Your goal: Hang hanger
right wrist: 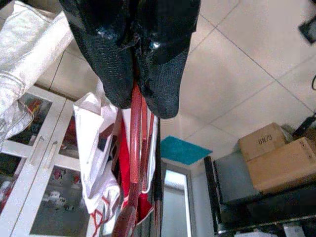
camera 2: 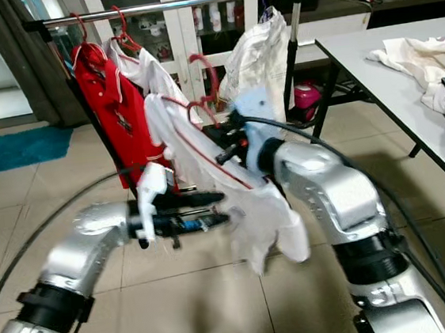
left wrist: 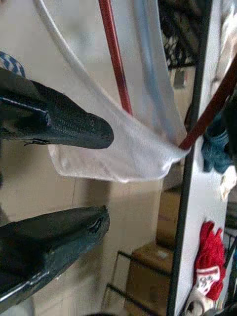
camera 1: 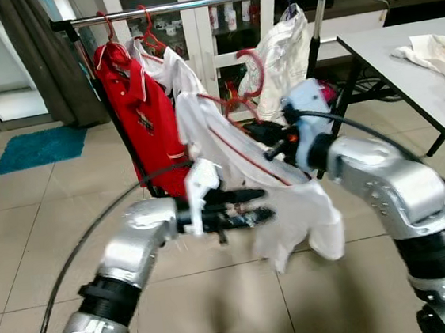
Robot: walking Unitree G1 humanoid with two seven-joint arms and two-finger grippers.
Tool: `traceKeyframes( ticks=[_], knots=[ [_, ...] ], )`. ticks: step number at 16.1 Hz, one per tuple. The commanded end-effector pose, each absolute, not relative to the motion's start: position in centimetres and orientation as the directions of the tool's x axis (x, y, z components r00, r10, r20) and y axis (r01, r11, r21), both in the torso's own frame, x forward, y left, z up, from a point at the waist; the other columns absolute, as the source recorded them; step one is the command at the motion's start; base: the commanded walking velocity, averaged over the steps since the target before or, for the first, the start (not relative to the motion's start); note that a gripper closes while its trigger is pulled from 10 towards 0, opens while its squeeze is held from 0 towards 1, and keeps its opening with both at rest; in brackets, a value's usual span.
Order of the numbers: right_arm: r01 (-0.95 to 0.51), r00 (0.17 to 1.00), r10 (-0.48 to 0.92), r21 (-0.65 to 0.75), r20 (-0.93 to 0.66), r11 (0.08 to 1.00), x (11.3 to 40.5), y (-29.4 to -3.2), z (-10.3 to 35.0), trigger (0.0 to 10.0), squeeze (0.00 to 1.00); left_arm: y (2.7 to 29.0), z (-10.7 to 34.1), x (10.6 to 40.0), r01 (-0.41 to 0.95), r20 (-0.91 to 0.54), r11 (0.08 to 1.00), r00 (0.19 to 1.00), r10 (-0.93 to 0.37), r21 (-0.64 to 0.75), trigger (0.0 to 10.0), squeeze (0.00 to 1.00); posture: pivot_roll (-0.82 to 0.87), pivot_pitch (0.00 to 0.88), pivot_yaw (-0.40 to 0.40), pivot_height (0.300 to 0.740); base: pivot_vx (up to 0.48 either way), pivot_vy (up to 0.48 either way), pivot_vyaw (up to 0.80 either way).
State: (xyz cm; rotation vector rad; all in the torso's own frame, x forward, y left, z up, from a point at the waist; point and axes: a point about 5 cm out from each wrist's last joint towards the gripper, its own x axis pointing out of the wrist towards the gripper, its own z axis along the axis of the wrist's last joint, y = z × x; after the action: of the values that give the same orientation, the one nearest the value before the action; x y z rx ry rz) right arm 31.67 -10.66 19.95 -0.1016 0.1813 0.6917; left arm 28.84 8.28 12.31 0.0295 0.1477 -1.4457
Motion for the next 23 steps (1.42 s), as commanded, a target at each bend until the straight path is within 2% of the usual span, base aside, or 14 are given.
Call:
traceKeyframes(
  ticks=[1,5,7,8,9,10,16,18,20,21,22,23],
  knots=[
    [-0.645,0.756,0.627,-0.047,-0.188,0.763,31.8,-10.1,20.7,10.0,0.00,7.7,12.5,28.8,0.994,-0.129,0.095,0.088,-0.988,-0.051,10.0,0.00,-0.15,0.000,0.098,0.740,0.000,0.000,0.00],
    [-0.661,0.739,0.648,-0.013,-0.183,0.750,31.7,-8.9,20.6,10.0,0.00,6.0,11.9,29.2,0.994,-0.116,0.103,0.099,-0.988,-0.031,10.0,0.00,-0.15,0.000,0.097,0.740,0.000,0.000,0.00],
    [-0.670,0.731,0.662,0.008,-0.168,0.742,31.6,-8.4,20.8,10.0,0.00,5.3,11.9,29.6,0.990,-0.086,0.144,0.143,-0.986,-0.005,9.6,0.00,-0.15,0.000,0.097,0.740,0.000,0.000,0.00],
    [-0.680,0.722,0.672,0.012,-0.164,0.733,31.4,-8.2,20.8,10.0,0.00,5.2,12.1,30.0,0.982,-0.064,0.185,0.187,-0.980,0.034,7.1,0.00,-0.15,0.000,0.098,0.740,0.000,0.000,0.00],
    [-0.684,0.718,0.676,0.014,-0.163,0.730,31.4,-8.1,20.8,10.0,0.00,5.1,12.2,30.2,0.979,-0.060,0.198,0.202,-0.978,0.055,7.1,0.00,-0.15,0.000,0.097,0.740,0.000,0.000,0.00],
    [-0.689,0.713,0.682,0.018,-0.164,0.725,31.2,-8.0,20.8,10.0,0.00,5.1,12.4,30.3,0.974,-0.042,0.207,0.211,-0.977,0.090,10.0,0.00,-0.15,0.000,0.099,0.740,0.000,0.000,0.00],
    [-0.697,0.704,0.691,0.030,-0.162,0.717,31.0,-8.0,20.8,10.0,0.00,5.7,11.5,30.0,0.971,-0.107,0.194,0.209,-0.972,0.136,10.0,0.00,-0.15,0.000,0.093,0.740,0.000,0.000,0.00],
    [-0.702,0.699,0.697,0.032,-0.160,0.712,31.0,-7.9,20.9,10.0,0.00,5.9,11.4,30.3,0.958,-0.106,0.238,0.256,-0.961,0.158,10.0,0.00,-0.16,0.000,0.094,0.740,0.000,0.000,0.00],
    [-0.703,0.697,0.699,0.036,-0.159,0.710,30.9,-7.9,21.0,10.0,0.00,5.9,11.4,30.3,0.964,-0.103,0.227,0.242,-0.965,0.139,10.0,0.00,-0.15,0.000,0.092,0.740,0.000,0.000,0.00],
    [-0.705,0.696,0.701,0.038,-0.159,0.708,30.9,-7.9,20.9,10.0,0.00,5.9,11.2,30.2,0.968,-0.108,0.215,0.229,-0.967,0.130,7.8,0.00,-0.15,0.000,0.091,0.740,0.000,0.000,0.00],
    [-0.707,0.694,0.703,0.039,-0.159,0.706,30.9,-7.9,20.9,10.0,0.00,5.8,11.1,30.2,0.968,-0.107,0.214,0.228,-0.968,0.130,3.5,0.00,-0.15,0.000,0.091,0.740,0.000,0.000,0.00],
    [-0.708,0.693,0.704,0.039,-0.158,0.705,30.9,-7.9,21.0,10.0,0.00,5.6,11.3,30.2,0.969,-0.093,0.213,0.225,-0.970,0.124,0.0,0.00,-0.15,0.000,0.091,0.740,0.000,0.000,0.00]
  ],
)
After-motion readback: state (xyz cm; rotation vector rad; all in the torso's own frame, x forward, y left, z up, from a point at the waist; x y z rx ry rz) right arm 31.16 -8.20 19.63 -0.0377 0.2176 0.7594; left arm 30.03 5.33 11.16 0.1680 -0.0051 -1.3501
